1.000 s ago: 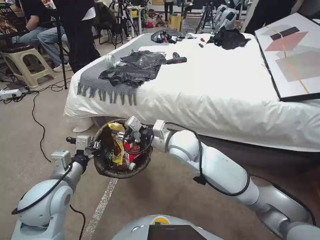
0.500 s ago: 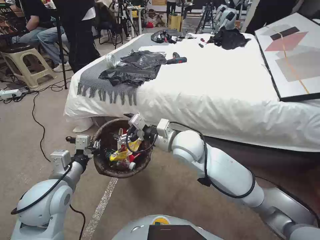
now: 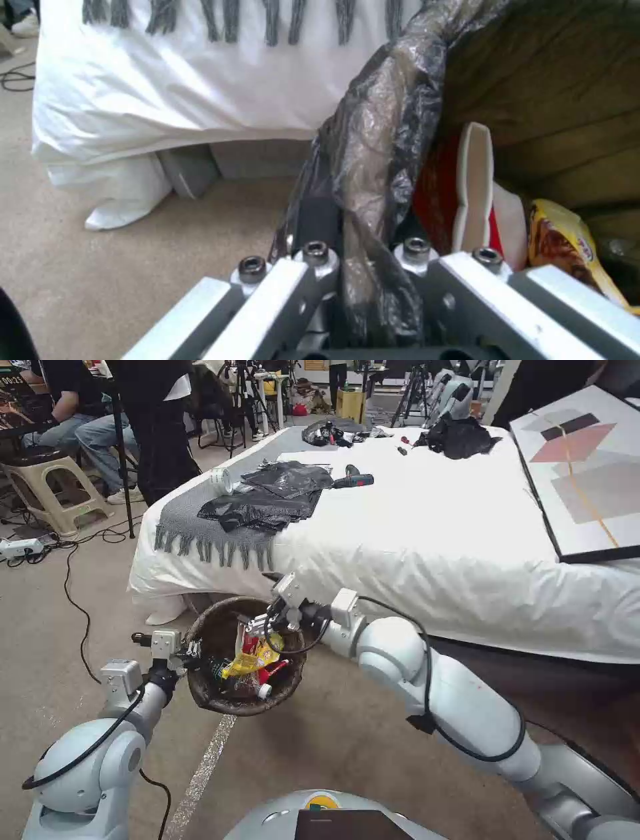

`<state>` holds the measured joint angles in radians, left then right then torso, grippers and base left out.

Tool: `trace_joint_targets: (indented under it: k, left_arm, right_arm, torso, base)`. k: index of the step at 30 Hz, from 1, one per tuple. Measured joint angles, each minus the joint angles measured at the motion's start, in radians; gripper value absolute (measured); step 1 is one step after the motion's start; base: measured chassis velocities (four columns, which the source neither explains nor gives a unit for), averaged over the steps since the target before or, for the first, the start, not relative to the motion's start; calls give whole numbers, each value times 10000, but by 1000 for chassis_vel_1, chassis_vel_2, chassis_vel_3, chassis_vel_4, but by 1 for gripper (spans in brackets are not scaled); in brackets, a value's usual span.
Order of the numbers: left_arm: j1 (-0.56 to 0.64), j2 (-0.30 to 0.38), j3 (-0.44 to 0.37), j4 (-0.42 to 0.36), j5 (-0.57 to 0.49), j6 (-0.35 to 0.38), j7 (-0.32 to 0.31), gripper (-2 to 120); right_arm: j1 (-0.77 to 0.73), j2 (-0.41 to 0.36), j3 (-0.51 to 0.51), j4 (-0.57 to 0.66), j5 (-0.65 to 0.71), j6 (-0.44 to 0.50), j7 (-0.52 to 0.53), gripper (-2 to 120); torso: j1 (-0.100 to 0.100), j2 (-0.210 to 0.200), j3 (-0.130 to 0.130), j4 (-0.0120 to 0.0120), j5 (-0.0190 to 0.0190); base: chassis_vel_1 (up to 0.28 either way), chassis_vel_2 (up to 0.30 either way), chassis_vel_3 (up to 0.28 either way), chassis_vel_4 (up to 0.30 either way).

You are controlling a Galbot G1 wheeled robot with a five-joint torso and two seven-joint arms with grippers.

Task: Pick up the trash bin, then pick up the garbage from the floor and place it into the trash bin.

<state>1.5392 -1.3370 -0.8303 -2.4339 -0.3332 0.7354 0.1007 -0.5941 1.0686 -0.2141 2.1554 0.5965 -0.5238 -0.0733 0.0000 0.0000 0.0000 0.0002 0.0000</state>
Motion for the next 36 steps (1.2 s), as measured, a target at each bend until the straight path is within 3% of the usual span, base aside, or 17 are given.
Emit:
trace_joint_targets:
  k: [6, 15, 19, 30, 33, 36]
  left_arm:
    - [6, -35, -12, 2, -11, 0, -3, 3]
    - [-18, -85, -66, 51, -109, -1, -9, 3]
    - [-9, -98, -59, 71, -126, -3, -8, 3]
    - [44, -73, -129, 122, -158, -106, 41, 3]
    - [40, -118, -102, 173, -131, -202, 145, 3]
    - [49, -116, -111, 174, -129, -214, 170, 3]
  right_arm:
    - [-821, -308, 1045, 493, 81, 292, 176, 100]
    - [-3483, -537, 2529, 872, -613, 1948, 1540, 100]
    - [-5261, 181, 3697, 1011, -1813, 2869, 1649, 100]
    - [-8332, 1917, 4950, 1219, -4461, 4439, 1774, 100]
    - [-9551, 2878, 5368, 1012, -5677, 5603, 2022, 100]
    - [-10078, 3068, 5688, 996, -5885, 5941, 2035, 100]
  torso:
    - [0, 0, 0, -1, 0]
    - [0, 0, 0, -1, 0]
    - [0, 0, 0, -3, 0]
    - [0, 0, -1, -4, -1]
    - [-1, 0, -1, -3, -1]
    - [-1, 0, -1, -3, -1]
  base:
    - [0, 0, 0, 0]
    - [0, 0, 0, 0]
    - [0, 0, 0, 0]
    - [0, 0, 0, 0]
    - [0, 0, 0, 0]
    - [0, 0, 0, 0]
